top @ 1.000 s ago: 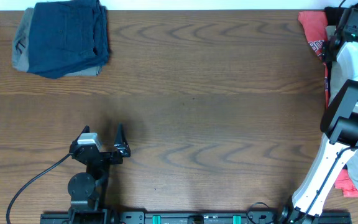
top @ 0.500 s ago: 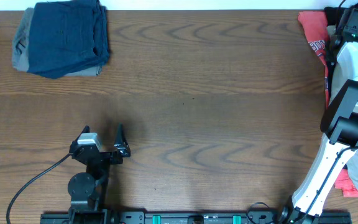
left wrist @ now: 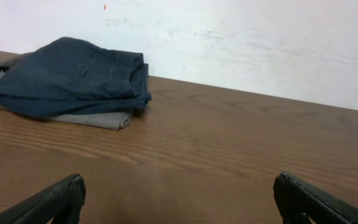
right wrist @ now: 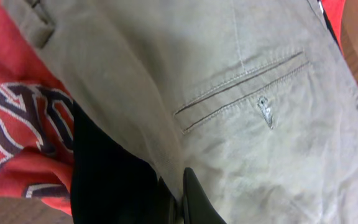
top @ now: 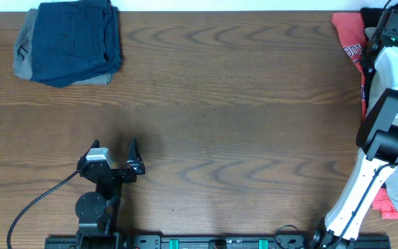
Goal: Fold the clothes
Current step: 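Grasp the khaki shorts on the pile with the right gripper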
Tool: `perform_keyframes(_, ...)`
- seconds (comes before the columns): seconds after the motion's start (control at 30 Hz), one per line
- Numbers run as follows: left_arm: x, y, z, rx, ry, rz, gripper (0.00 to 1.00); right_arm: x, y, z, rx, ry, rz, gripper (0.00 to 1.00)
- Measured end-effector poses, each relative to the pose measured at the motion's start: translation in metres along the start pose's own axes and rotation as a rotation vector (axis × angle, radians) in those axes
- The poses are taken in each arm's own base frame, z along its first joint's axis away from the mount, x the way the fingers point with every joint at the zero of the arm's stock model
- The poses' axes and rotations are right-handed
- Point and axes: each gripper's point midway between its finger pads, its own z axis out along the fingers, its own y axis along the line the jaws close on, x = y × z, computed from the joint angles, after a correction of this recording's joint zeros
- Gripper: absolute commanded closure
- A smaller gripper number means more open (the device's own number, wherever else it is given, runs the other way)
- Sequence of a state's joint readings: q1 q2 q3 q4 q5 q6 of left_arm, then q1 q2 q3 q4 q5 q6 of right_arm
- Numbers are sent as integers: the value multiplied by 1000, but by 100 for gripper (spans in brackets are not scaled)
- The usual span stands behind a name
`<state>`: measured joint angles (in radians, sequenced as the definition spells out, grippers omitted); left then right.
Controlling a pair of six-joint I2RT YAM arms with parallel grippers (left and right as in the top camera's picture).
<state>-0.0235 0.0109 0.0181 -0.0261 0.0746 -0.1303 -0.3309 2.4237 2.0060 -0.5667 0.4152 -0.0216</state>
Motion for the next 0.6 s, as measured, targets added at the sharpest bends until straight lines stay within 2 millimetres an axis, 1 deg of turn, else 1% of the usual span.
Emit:
perform_keyframes(0.13, 0, 0, 0, 0, 0, 0, 2, -4, -4, -7, 1, -4, 54, 99)
perform_keyframes(0.2, 0, 0, 0, 0, 0, 0, 2, -8, -10, -16, 3, -12, 74, 99)
perform_keyframes(0.3, 0, 0, 0, 0, 0, 0, 2, -19, -23, -36, 8, -33, 102, 99)
perform_keyframes(0.47, 0, 0, 0, 0, 0, 0, 2, -39, -44, -75, 16, -88, 157, 99)
perform_keyframes(0.53, 0, 0, 0, 0, 0, 0, 2, -46, -48, -89, 16, -109, 169, 99)
perform_keyframes(0.6, 0, 0, 0, 0, 0, 0, 2, -50, -48, -101, 14, -124, 173, 99)
